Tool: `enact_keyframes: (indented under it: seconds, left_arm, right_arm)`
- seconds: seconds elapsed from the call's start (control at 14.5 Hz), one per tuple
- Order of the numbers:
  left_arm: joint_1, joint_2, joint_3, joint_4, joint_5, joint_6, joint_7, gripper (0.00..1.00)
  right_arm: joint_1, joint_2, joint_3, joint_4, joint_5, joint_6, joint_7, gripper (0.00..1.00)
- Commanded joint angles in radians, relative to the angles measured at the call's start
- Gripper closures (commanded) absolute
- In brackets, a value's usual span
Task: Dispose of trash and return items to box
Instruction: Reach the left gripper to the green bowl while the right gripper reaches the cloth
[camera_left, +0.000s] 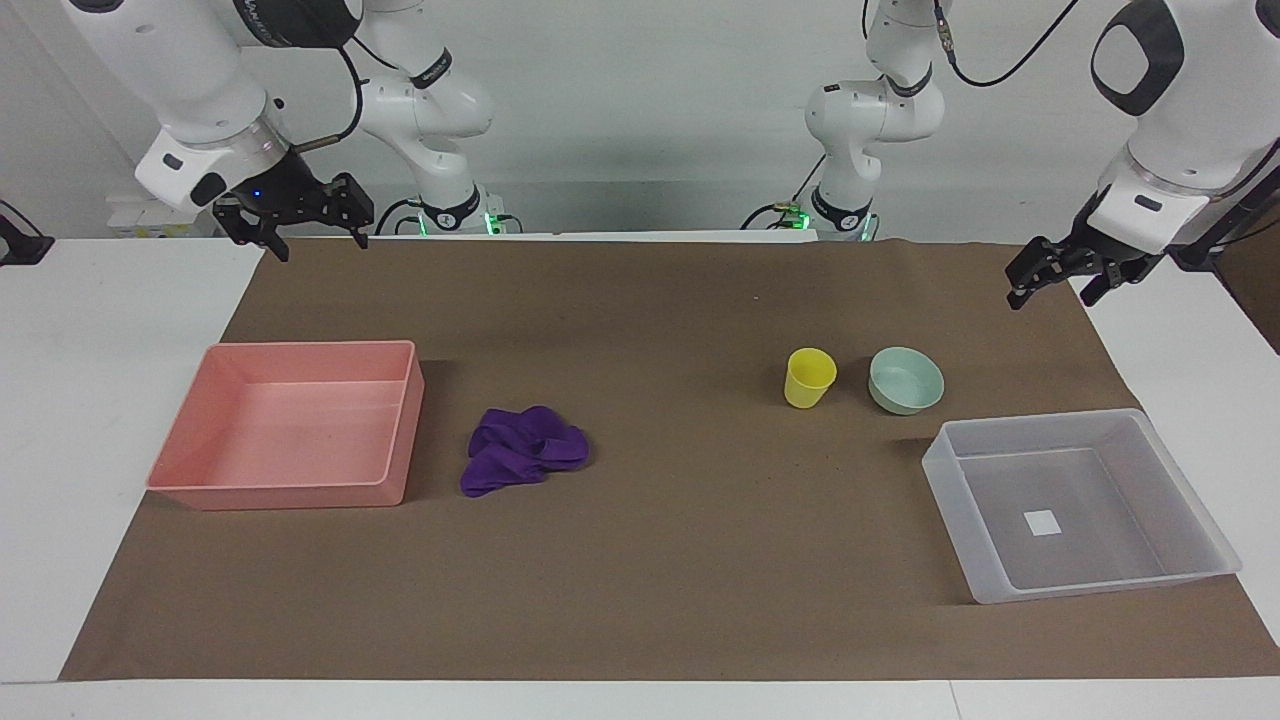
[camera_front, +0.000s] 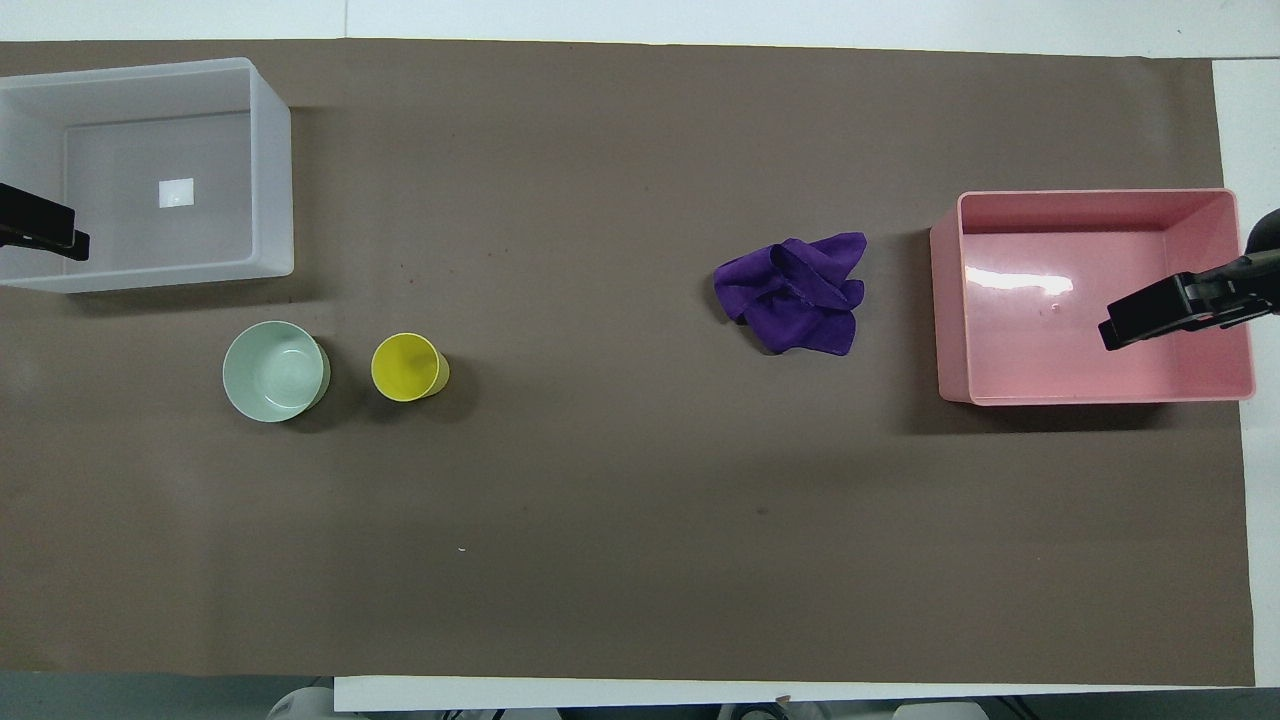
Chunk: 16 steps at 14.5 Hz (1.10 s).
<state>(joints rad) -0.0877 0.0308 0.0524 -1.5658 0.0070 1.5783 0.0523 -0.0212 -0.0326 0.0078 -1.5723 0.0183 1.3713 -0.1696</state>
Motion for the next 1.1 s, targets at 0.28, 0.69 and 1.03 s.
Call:
enact_keyframes:
  seconds: [0.28, 0.69, 1.03]
  left_arm:
    - [0.009, -0.032, -0.002, -0.048, 0.010, 0.034, 0.015, 0.00]
    - [0.009, -0.236, -0.003, -0.647, 0.011, 0.460, -0.065, 0.00]
    - [-0.006, -0.230, -0.005, -0.945, 0.013, 0.605, -0.164, 0.00]
  right_arm:
    - [-0.005, -0.017, 0.005, -0.035, 0.015, 0.087, -0.017, 0.00]
    - [0.115, 0.060, 0.005, -0.143, 0.019, 0.306, -0.010, 0.00]
    - [0.226, 0.166, 0.006, -0.256, 0.019, 0.599, 0.071, 0.00]
